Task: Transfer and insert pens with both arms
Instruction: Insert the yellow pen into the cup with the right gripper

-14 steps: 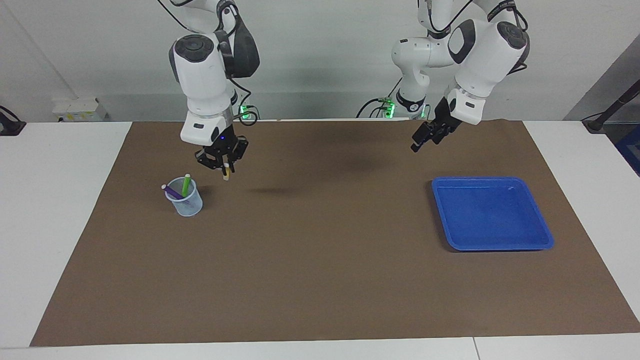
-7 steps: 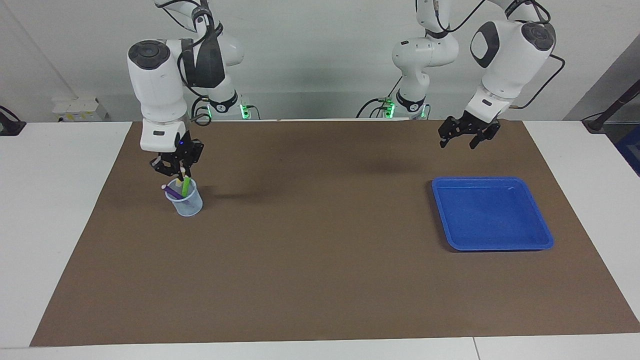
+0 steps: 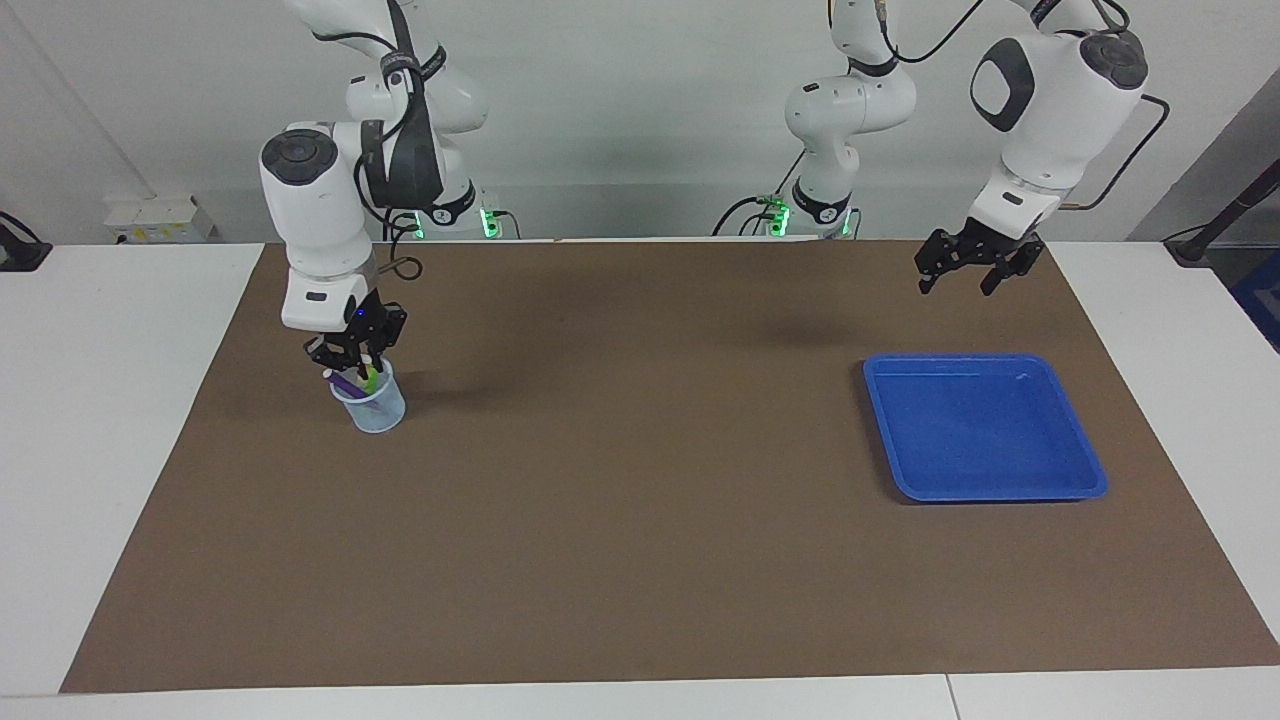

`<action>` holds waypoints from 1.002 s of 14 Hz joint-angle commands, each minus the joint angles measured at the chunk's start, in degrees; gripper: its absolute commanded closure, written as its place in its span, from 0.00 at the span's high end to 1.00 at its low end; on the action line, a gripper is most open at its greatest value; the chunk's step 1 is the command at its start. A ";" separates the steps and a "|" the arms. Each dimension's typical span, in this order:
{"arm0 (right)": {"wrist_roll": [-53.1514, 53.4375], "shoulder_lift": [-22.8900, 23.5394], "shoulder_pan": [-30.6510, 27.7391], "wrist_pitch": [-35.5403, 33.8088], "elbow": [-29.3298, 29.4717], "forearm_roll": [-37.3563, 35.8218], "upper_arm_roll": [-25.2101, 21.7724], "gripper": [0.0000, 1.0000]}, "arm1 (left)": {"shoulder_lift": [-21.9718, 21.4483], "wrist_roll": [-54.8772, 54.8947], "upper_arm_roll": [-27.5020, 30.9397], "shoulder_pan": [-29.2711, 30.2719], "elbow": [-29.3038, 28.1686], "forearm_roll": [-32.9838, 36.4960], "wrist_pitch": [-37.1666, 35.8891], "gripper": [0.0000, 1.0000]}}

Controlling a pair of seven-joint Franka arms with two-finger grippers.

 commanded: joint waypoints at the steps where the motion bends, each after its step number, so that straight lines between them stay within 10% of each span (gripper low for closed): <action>1: 1.30 -1.59 -1.17 0.46 -1.90 1.45 0.79 0.85 | 0.43 0.39 -0.27 1.25 1.34 1.15 0.87 1.00; 2: 1.30 -1.67 -1.17 0.20 -1.73 1.45 0.79 1.00 | 0.52 0.48 -0.27 1.16 1.60 1.24 1.48 1.00; 10: 8.92 -3.52 -0.12 -27.45 17.66 5.58 1.40 1.00 | 1.57 0.39 -0.18 0.19 1.95 1.24 5.18 1.00; 14: 12.28 0.17 0.42 -34.70 27.53 7.17 0.88 1.00 | 6.57 -1.80 4.36 -5.85 11.76 2.89 -0.69 1.00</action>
